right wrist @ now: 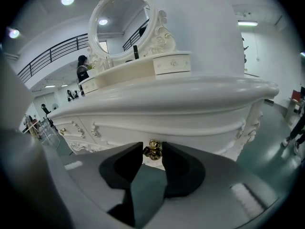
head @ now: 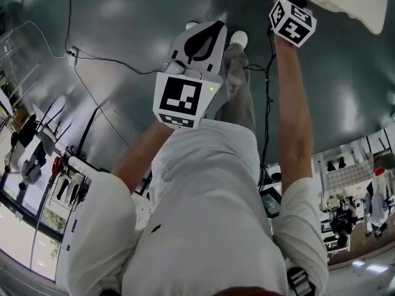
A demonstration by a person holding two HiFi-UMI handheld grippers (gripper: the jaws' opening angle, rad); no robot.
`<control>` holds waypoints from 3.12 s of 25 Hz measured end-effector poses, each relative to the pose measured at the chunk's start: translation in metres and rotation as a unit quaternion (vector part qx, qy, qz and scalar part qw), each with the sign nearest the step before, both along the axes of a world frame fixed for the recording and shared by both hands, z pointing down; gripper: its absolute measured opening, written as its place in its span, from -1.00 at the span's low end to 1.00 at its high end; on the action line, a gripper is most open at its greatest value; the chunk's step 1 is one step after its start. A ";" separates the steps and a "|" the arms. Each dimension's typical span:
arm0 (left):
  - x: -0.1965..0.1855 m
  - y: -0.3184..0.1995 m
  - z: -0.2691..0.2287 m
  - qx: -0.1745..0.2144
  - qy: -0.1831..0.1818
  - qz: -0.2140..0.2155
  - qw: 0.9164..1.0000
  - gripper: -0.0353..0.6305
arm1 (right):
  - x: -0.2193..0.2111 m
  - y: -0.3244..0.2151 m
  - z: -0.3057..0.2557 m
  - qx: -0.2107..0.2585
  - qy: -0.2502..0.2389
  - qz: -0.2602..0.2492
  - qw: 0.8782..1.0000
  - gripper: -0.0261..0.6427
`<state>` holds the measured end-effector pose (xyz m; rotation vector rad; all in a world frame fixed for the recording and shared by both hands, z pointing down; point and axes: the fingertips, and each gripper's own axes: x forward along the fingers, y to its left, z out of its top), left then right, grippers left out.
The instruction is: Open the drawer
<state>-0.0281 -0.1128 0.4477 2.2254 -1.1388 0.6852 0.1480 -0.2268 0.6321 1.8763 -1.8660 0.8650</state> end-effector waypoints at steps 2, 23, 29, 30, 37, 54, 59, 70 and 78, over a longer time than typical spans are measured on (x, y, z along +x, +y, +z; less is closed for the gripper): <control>0.003 0.001 -0.001 0.000 0.000 -0.001 1.000 -0.86 | 0.001 0.002 -0.001 -0.001 0.000 -0.001 1.000 -0.51; 0.013 -0.001 0.009 -0.002 0.001 0.001 1.000 -0.85 | -0.012 0.055 0.005 -0.015 -0.011 -0.003 1.000 -0.51; 0.016 0.002 0.006 -0.001 0.003 0.001 1.000 -0.86 | -0.015 0.070 0.004 -0.019 -0.017 -0.010 1.000 -0.51; 0.016 0.003 0.007 -0.001 0.003 0.001 1.000 -0.85 | -0.016 0.074 0.005 -0.021 -0.018 -0.011 1.000 -0.51; 0.011 0.012 0.020 0.000 0.002 -0.002 1.000 -0.85 | -0.026 0.098 0.020 -0.029 -0.024 -0.017 0.999 -0.51; 0.011 0.035 0.009 -0.005 0.010 0.001 1.000 -0.85 | -0.033 0.152 0.009 -0.041 -0.029 -0.031 0.998 -0.51; 0.010 0.028 0.005 -0.004 0.011 -0.004 1.000 -0.86 | -0.034 0.156 0.007 -0.046 -0.030 -0.035 0.998 -0.51; -0.002 0.022 0.009 -0.013 0.006 -0.008 1.000 -0.85 | -0.036 0.168 0.006 -0.061 -0.030 -0.039 0.997 -0.51; -0.001 0.039 0.012 -0.013 0.016 -0.002 1.000 -0.85 | -0.039 0.207 0.011 -0.070 -0.027 -0.036 0.997 -0.51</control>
